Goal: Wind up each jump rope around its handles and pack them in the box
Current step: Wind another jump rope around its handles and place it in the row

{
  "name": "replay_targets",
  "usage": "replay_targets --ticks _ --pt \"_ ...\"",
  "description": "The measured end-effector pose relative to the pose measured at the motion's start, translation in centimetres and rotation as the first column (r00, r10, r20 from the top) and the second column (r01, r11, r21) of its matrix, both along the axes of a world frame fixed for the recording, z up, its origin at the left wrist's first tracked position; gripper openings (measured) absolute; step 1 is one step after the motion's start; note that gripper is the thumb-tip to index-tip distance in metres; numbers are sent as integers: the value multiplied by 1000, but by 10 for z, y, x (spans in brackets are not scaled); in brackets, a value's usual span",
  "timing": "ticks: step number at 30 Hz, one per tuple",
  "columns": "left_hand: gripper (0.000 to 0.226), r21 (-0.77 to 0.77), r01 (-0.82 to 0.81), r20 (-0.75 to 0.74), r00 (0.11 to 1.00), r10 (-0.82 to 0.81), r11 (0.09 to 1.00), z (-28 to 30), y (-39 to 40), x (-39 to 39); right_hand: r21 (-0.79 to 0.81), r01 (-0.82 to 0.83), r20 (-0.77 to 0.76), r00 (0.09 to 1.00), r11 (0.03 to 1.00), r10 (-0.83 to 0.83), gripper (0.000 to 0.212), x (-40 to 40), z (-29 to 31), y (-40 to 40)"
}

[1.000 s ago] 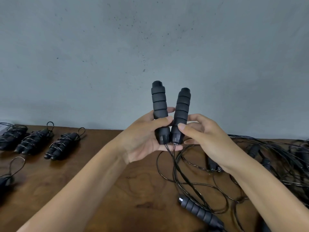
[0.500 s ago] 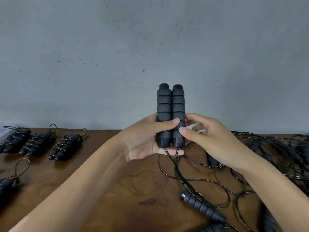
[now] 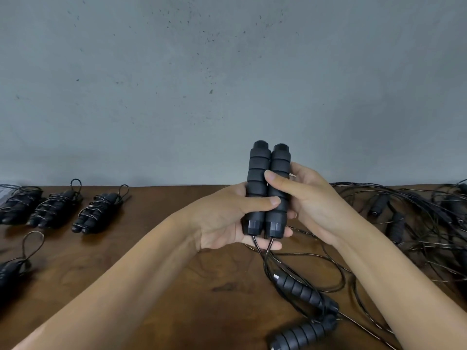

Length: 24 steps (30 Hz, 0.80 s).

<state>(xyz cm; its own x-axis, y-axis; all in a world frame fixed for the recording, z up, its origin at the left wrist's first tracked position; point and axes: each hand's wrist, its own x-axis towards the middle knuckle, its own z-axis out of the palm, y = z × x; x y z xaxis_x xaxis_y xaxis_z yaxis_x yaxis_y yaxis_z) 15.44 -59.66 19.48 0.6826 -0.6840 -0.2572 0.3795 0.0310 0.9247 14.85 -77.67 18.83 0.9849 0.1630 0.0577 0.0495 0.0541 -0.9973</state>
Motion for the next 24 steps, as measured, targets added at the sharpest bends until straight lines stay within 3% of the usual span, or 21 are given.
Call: replay_targets --ticks 11,15,20,24 --pt "55 -126 -95 -141 987 77 987 -42 -10 -17 96 126 -39 992 987 -123 34 0 -19 -1" --pt "58 -165 -136 -308 948 80 977 -56 -20 -20 14 97 -41 995 995 -96 29 -1 -22 -2" --pt "18 -131 -107 -278 958 67 986 -62 -24 -21 -20 39 -68 997 999 -40 30 -6 -32 -4" --pt "18 -124 -189 -213 964 160 974 -66 -22 -16 -69 12 -85 996 998 -18 40 -15 -44 -1"
